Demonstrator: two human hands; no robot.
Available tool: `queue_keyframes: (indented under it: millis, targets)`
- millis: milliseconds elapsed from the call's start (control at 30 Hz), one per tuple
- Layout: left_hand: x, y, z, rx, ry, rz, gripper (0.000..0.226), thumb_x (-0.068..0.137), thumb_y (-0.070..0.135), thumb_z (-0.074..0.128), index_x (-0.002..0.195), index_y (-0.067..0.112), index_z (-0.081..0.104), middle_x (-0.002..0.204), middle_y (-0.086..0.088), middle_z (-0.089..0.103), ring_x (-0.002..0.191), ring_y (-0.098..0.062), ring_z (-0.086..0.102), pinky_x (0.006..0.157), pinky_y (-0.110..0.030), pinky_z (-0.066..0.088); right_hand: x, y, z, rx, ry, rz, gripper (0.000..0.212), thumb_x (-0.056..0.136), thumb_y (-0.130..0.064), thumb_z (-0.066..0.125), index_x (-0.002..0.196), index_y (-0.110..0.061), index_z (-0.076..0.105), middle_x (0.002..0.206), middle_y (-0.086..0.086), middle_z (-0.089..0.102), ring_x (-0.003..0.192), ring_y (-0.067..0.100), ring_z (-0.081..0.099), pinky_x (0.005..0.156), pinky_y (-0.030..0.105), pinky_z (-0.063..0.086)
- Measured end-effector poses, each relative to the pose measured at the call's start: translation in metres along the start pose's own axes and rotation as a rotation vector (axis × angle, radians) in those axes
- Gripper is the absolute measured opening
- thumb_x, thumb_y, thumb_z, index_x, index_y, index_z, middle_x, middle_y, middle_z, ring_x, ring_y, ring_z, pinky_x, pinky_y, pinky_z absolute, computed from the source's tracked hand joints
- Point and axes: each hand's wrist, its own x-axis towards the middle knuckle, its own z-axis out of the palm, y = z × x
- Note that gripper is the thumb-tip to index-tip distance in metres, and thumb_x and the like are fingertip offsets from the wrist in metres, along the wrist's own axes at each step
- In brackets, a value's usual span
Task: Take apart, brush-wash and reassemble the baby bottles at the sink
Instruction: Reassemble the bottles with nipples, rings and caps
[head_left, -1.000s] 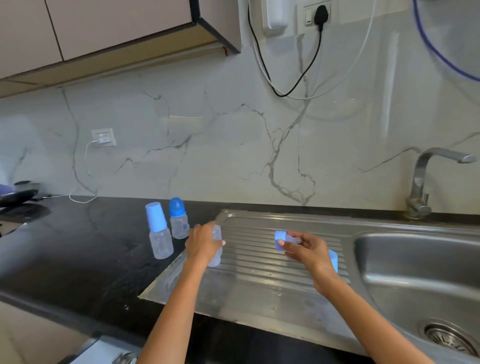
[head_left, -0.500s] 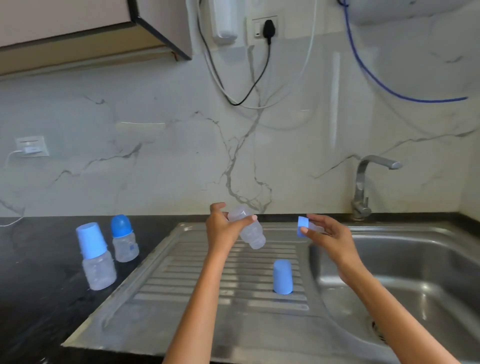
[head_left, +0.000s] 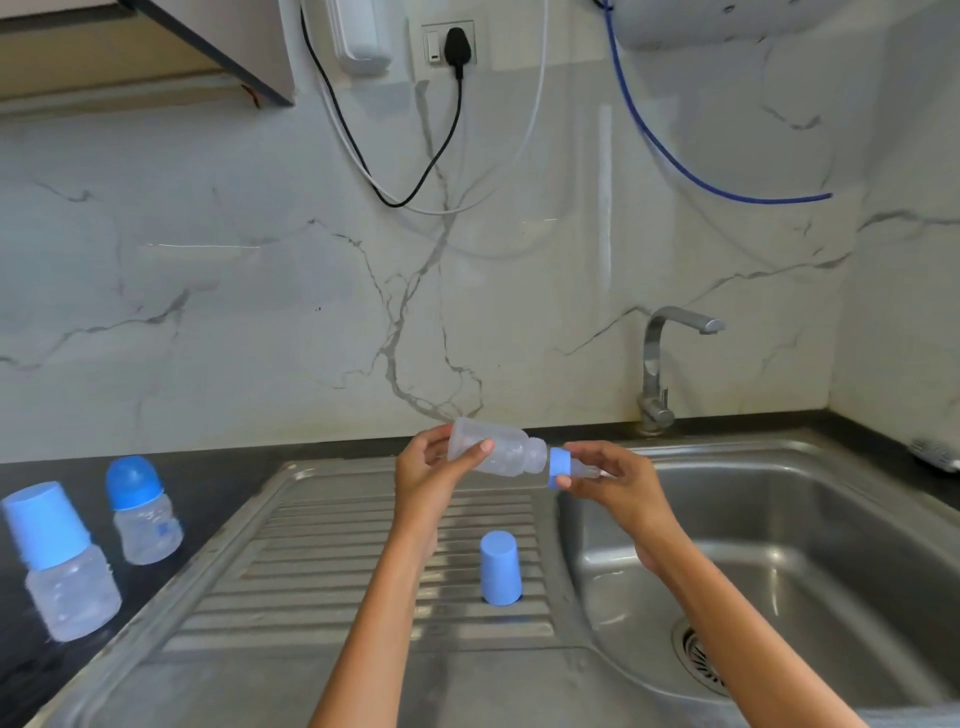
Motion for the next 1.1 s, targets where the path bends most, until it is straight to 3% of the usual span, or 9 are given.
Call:
queue_keyframes:
  millis: [133,233,467,600,700,900,967,1067,1100]
  targets:
    - [-0.006,0.0,-0.002,-0.022,-0.104,-0.004,0.044,0.072,0.016,0.081,0.112,0.016,0.062,0.103,-0.002,0.073,0.095,-0.011,0.068,0.077,-0.018,0.049,-0.003,-0.005,-0.004,0.07,-0.029,-0.02,0.038,0.076,-0.005,0.078,0.112,-0.014,0.068,0.107,-0.003,0.069,0.094,-0.002,0.063,0.064,0.007,0.049]
    - [-0.007,0.0,-0.006,-0.003,-0.159,0.005,0.047,0.073,0.017,0.08,0.116,0.017,0.063,0.102,-0.004,0.073,0.096,-0.013,0.068,0.081,-0.021,0.05,-0.005,-0.007,-0.006,0.12,-0.054,-0.039,0.038,0.077,-0.003,0.076,0.112,-0.014,0.068,0.106,-0.004,0.07,0.089,-0.005,0.065,0.068,0.009,0.05]
    - [-0.009,0.001,-0.01,-0.002,-0.18,-0.009,0.046,0.07,0.015,0.081,0.112,0.012,0.063,0.103,-0.008,0.072,0.096,-0.015,0.068,0.067,-0.012,0.05,-0.007,-0.012,-0.007,0.17,-0.146,-0.071,0.038,0.076,0.0,0.076,0.109,-0.017,0.07,0.104,-0.002,0.073,0.092,0.006,0.067,0.074,0.015,0.052]
    - [-0.011,0.001,-0.01,-0.003,-0.202,-0.005,0.046,0.069,0.016,0.081,0.111,0.012,0.064,0.101,-0.008,0.073,0.093,-0.014,0.068,0.07,-0.014,0.05,-0.008,-0.014,-0.006,0.114,-0.16,-0.095,0.031,0.078,-0.008,0.075,0.108,-0.017,0.07,0.097,-0.006,0.074,0.089,0.003,0.067,0.072,0.013,0.051]
    - [-0.012,0.002,-0.011,-0.013,-0.22,0.005,0.047,0.067,0.018,0.082,0.11,0.012,0.064,0.101,-0.006,0.073,0.093,-0.013,0.068,0.07,-0.015,0.05,-0.008,-0.015,-0.004,0.098,-0.174,-0.096,0.028,0.082,-0.022,0.07,0.107,-0.01,0.07,0.093,0.002,0.075,0.086,0.011,0.07,0.076,0.019,0.054]
    - [-0.014,0.003,-0.006,-0.004,-0.263,0.046,0.062,0.056,0.02,0.084,0.112,0.01,0.062,0.104,-0.008,0.072,0.093,-0.015,0.068,0.074,-0.023,0.053,-0.01,-0.018,0.002,-0.018,-0.127,0.011,0.047,0.096,-0.04,0.048,0.092,0.002,0.068,0.076,0.022,0.069,0.061,0.019,0.063,0.065,0.028,0.057]
    - [-0.013,0.003,-0.007,-0.006,-0.26,0.055,0.062,0.056,0.018,0.084,0.113,0.009,0.061,0.105,-0.008,0.072,0.094,-0.015,0.068,0.072,-0.022,0.053,-0.011,-0.019,0.003,-0.005,-0.152,0.031,0.041,0.097,-0.036,0.048,0.095,-0.001,0.068,0.08,0.019,0.069,0.065,0.017,0.066,0.062,0.026,0.059]
    - [-0.011,0.003,-0.011,-0.005,-0.214,0.055,0.064,0.054,0.022,0.085,0.113,0.011,0.062,0.104,-0.006,0.072,0.094,-0.015,0.069,0.071,-0.02,0.052,-0.012,-0.018,0.002,0.072,-0.206,-0.013,0.023,0.093,-0.019,0.059,0.112,-0.01,0.068,0.097,0.011,0.072,0.086,0.016,0.07,0.073,0.028,0.059]
    - [-0.011,0.003,-0.011,-0.002,-0.203,0.053,0.065,0.053,0.025,0.085,0.112,0.012,0.063,0.104,-0.005,0.072,0.093,-0.014,0.069,0.071,-0.019,0.052,-0.011,-0.016,0.0,0.101,-0.216,-0.036,0.027,0.089,-0.013,0.064,0.116,-0.012,0.066,0.102,0.009,0.072,0.091,0.017,0.07,0.077,0.028,0.059]
